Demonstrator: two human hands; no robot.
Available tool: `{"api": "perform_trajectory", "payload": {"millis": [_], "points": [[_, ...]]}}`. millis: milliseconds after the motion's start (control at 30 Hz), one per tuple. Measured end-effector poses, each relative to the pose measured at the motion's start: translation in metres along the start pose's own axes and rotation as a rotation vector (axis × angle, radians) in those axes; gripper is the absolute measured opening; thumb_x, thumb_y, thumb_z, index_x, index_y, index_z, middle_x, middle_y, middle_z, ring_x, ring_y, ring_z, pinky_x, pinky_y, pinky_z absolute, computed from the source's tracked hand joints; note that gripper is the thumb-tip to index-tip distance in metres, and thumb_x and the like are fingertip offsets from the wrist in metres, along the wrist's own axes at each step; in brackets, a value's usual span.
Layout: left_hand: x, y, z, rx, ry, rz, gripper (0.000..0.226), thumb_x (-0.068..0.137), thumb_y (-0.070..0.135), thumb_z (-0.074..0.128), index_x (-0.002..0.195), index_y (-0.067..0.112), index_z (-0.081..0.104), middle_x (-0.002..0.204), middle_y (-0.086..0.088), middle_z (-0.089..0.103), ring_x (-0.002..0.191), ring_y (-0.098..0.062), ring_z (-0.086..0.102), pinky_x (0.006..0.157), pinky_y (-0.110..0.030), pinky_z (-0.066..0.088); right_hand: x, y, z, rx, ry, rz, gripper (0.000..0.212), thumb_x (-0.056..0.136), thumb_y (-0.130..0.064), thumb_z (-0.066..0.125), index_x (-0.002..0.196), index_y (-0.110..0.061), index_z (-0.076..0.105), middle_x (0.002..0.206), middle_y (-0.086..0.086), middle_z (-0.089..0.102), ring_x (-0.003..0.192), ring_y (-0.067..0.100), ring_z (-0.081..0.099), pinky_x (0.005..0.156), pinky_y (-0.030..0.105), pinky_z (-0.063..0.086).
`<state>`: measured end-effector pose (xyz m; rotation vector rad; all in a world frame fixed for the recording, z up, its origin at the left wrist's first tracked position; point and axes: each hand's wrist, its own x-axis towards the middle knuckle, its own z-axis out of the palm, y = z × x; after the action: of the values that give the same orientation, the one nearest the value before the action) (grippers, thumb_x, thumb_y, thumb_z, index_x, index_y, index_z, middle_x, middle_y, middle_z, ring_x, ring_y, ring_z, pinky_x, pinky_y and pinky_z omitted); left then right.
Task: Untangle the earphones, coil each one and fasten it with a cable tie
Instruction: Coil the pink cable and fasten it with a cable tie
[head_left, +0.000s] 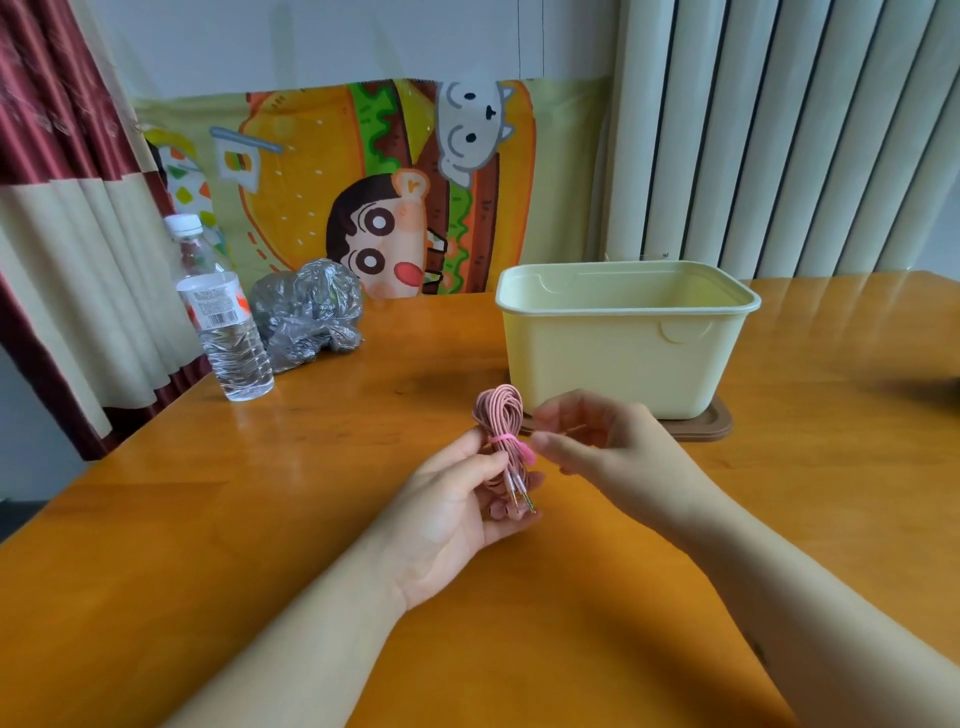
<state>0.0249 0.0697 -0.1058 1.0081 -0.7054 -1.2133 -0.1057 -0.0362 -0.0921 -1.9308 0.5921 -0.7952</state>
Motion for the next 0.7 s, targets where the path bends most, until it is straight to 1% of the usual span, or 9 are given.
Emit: {"api": "perform_trajectory", "payload": {"millis": [100, 200, 267, 333, 433, 500, 567, 633, 700], "points": [[-0.004, 0.005, 0.001, 0.007, -0.030, -0.040, 0.032, 0.093, 0.007, 0.045, 0.121, 0.011, 0.059, 0.096, -0.010, 0.067, 0.084, -0.020, 0.065, 0.088, -0.047, 0.051, 0.006, -0.007, -0.010, 0.091, -0.020, 0.045, 0.018, 0.084, -0.019, 0.068, 0.099, -0.028, 0.064, 0.098, -0.003, 0.068, 0.084, 0.014, 0.067, 0.071, 0.025, 0.054], [-0.007, 0.010, 0.002, 0.058, -0.111, -0.079, 0.037, 0.085, 0.010, 0.050, 0.121, 0.010, 0.059, 0.104, -0.012, 0.067, 0.086, -0.020, 0.064, 0.090, -0.047, 0.049, 0.014, -0.025, -0.022, 0.030, -0.259, 0.035, 0.040, 0.086, -0.009, 0.065, 0.115, -0.035, 0.057, 0.113, -0.005, 0.065, 0.091, 0.016, 0.068, 0.074, 0.029, 0.056], [-0.007, 0.016, 0.004, 0.078, -0.158, -0.079, 0.033, 0.085, 0.007, 0.053, 0.116, 0.011, 0.065, 0.108, -0.013, 0.067, 0.086, -0.020, 0.064, 0.085, -0.043, 0.051, 0.020, -0.042, -0.034, -0.126, -0.382, 0.001, 0.040, 0.087, -0.009, 0.064, 0.117, -0.034, 0.058, 0.103, -0.007, 0.068, 0.084, 0.016, 0.067, 0.073, 0.029, 0.055], [-0.005, 0.022, 0.006, 0.084, -0.204, -0.071, 0.030, 0.083, 0.008, 0.054, 0.108, 0.013, 0.071, 0.110, -0.014, 0.067, 0.085, -0.020, 0.065, 0.080, -0.040, 0.053, 0.025, -0.058, -0.044, -0.255, -0.424, -0.015, 0.031, 0.087, -0.012, 0.065, 0.113, -0.029, 0.064, 0.094, -0.006, 0.072, 0.079, 0.019, 0.066, 0.074, 0.031, 0.055], [-0.001, 0.037, 0.012, 0.069, -0.251, -0.044, 0.033, 0.088, 0.010, 0.053, 0.118, 0.010, 0.064, 0.108, -0.016, 0.066, 0.076, -0.017, 0.066, 0.077, -0.037, 0.054, 0.033, -0.076, -0.054, -0.288, -0.391, -0.031, 0.023, 0.086, -0.014, 0.067, 0.106, -0.023, 0.068, 0.086, -0.001, 0.073, 0.069, 0.014, 0.060, 0.062, 0.025, 0.051], [0.004, 0.047, 0.015, 0.108, -0.189, 0.006, 0.036, 0.091, 0.018, 0.049, 0.125, 0.012, 0.057, 0.102, -0.014, 0.065, 0.076, -0.019, 0.065, 0.078, -0.037, 0.050, 0.037, -0.082, -0.059, -0.282, -0.319, -0.038, 0.020, 0.085, -0.016, 0.068, 0.102, -0.025, 0.069, 0.080, -0.003, 0.073, 0.067, 0.009, 0.061, 0.058, 0.025, 0.047], [0.014, 0.056, 0.018, 0.198, -0.026, 0.098, 0.032, 0.094, 0.021, 0.046, 0.124, 0.016, 0.057, 0.109, -0.011, 0.065, 0.098, -0.027, 0.063, 0.088, -0.041, 0.049, 0.041, -0.086, -0.066, -0.303, -0.207, -0.047, 0.017, 0.084, -0.019, 0.069, 0.100, -0.026, 0.069, 0.073, -0.008, 0.072, 0.063, 0.003, 0.061, 0.056, 0.023, 0.043], [0.029, 0.064, 0.021, 0.421, 0.180, 0.216, 0.025, 0.098, 0.020, 0.045, 0.120, 0.020, 0.058, 0.117, -0.001, 0.064, 0.112, -0.020, 0.058, 0.097, -0.038, 0.046, 0.049, -0.090, -0.074, -0.306, -0.092, -0.065, 0.018, 0.085, -0.020, 0.069, 0.102, -0.025, 0.068, 0.074, -0.008, 0.070, 0.057, -0.003, 0.057, 0.052, 0.015, 0.041], [0.047, 0.070, 0.024, 0.737, 0.308, 0.356, 0.024, 0.099, 0.020, 0.046, 0.120, 0.026, 0.055, 0.125, 0.005, 0.057, 0.117, -0.011, 0.052, 0.095, -0.026, 0.041, 0.060, -0.093, -0.083, -0.271, 0.047, -0.094, 0.022, 0.086, -0.017, 0.067, 0.107, -0.020, 0.067, 0.082, -0.005, 0.069, 0.055, -0.005, 0.056, 0.049, 0.009, 0.039]]}}
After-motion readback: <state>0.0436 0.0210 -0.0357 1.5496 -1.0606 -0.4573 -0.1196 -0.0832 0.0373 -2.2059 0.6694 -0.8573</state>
